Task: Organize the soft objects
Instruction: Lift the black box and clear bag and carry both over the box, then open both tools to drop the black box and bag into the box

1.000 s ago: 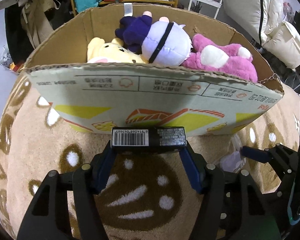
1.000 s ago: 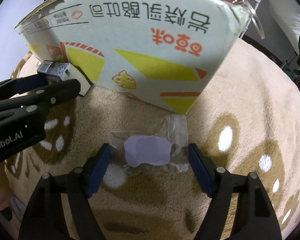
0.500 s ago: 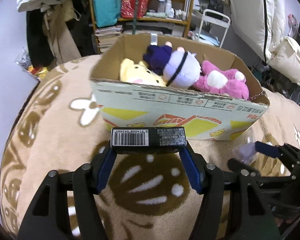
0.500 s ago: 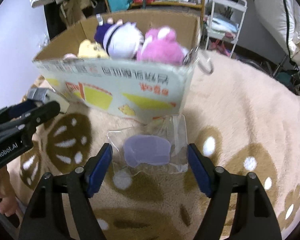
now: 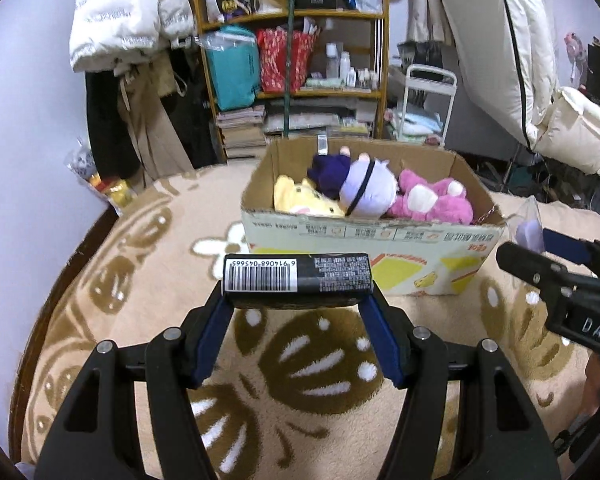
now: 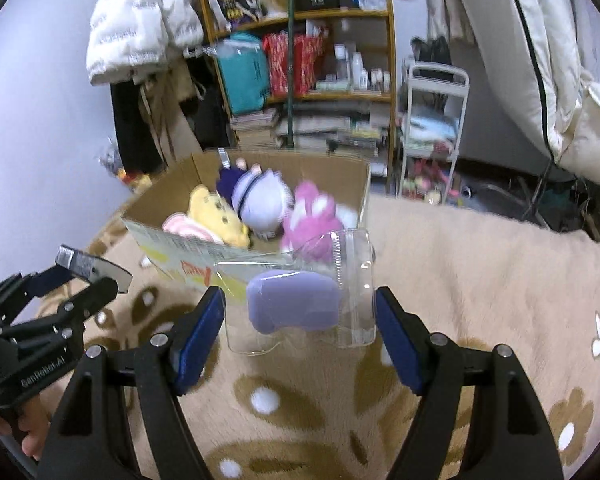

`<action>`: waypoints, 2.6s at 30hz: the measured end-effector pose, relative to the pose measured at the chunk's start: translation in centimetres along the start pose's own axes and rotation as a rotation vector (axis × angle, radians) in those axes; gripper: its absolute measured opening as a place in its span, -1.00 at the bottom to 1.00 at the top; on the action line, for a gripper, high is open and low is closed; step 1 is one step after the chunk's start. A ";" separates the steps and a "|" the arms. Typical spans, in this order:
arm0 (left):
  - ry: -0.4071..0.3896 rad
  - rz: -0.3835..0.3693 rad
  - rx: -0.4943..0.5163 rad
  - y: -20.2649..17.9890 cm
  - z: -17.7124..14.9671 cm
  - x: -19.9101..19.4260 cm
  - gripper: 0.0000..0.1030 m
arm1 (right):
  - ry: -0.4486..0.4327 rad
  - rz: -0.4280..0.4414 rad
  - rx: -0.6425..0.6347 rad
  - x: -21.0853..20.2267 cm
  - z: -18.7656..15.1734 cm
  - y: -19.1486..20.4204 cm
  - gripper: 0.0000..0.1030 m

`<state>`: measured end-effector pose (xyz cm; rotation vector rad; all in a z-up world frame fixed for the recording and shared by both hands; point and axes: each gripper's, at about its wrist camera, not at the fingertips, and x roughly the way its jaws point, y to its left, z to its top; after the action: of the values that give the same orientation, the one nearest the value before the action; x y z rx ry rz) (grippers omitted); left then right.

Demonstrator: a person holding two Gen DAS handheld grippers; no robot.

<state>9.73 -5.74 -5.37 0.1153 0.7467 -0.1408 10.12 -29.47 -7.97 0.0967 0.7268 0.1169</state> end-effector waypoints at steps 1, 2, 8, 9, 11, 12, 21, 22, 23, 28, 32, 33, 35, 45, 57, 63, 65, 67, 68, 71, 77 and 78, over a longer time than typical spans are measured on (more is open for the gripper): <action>-0.011 0.002 -0.001 0.1 0.1 -0.3 0.23 | -0.020 0.004 -0.005 -0.3 0.3 0.1 0.55; -0.029 0.005 -0.004 0.1 0.2 -0.9 0.23 | -0.031 0.005 -0.009 -0.5 0.4 0.2 0.55; -0.111 0.027 -0.008 0.4 0.4 -2.5 0.23 | -0.095 0.015 -0.025 -1.7 1.2 1.0 0.55; -0.117 0.026 -0.011 0.4 0.5 -2.6 0.23 | -0.105 0.015 -0.027 -1.8 1.4 1.0 0.55; -0.138 0.032 -0.012 0.4 0.6 -3.0 0.23 | -0.124 0.018 -0.028 -2.1 1.8 1.2 0.55; -0.144 0.036 -0.010 0.4 0.7 -3.1 0.23 | -0.136 0.019 -0.029 -2.3 2.0 1.2 0.55; -0.239 0.028 -0.021 0.1 2.7 -4.9 0.23 | -0.230 0.027 -0.052 -3.6 4.6 1.8 0.55; -0.254 0.030 -0.020 0.1 3.2 -5.1 0.23 | -0.236 0.028 -0.053 -3.6 4.7 1.8 0.55; -0.263 0.033 -0.020 0.1 3.6 -5.2 0.23 | -0.246 0.027 -0.054 -3.6 5.0 1.9 0.55; -0.305 0.052 0.013 -0.2 5.9 -5.4 0.23 | -0.294 0.025 -0.068 -3.7 6.4 2.3 0.55; -0.311 0.042 -0.006 0.1 7.4 -4.8 0.23 | -0.314 0.025 -0.077 -3.0 7.6 2.6 0.55; -0.310 0.039 -0.007 0.1 7.7 -4.6 0.23 | -0.317 0.026 -0.075 -2.8 7.8 2.5 0.55; -0.314 0.047 0.013 0.0 8.4 -4.1 0.23 | -0.318 0.034 -0.064 -2.2 8.2 2.4 0.55; -0.277 0.034 0.048 -1.0 9.1 -0.2 0.23 | -0.273 0.043 -0.045 1.3 8.2 1.4 0.55; -0.163 0.007 0.036 -1.3 7.9 5.5 0.24 | -0.169 0.064 0.001 5.8 6.7 -0.9 0.55; -0.113 -0.012 0.012 -0.7 7.5 7.4 0.24 | -0.111 0.082 -0.009 7.8 5.7 -1.1 0.56; -0.100 -0.015 0.000 -0.4 7.4 7.7 0.26 | -0.098 0.089 -0.011 8.2 5.5 -1.1 0.58; -0.098 -0.011 -0.006 -0.2 7.3 7.8 0.35 | -0.088 0.096 -0.012 8.4 5.4 -1.1 0.58; -0.101 -0.009 -0.007 -0.1 7.3 7.7 0.45 | -0.085 0.098 -0.012 8.4 5.4 -1.1 0.58; -0.108 0.002 -0.008 0.2 7.2 7.3 0.61 | -0.077 0.094 -0.014 8.4 5.2 -1.1 0.59; -0.098 0.000 -0.027 1.0 7.1 6.5 0.65 | -0.072 0.090 -0.019 7.9 5.0 -0.9 0.72; -0.096 0.001 -0.030 1.1 7.1 6.4 0.65 | -0.079 0.091 -0.019 7.8 5.0 -0.9 0.78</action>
<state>19.29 -6.30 -4.50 0.0798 0.6528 -0.1335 19.30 -29.52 -9.44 0.1157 0.6427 0.2062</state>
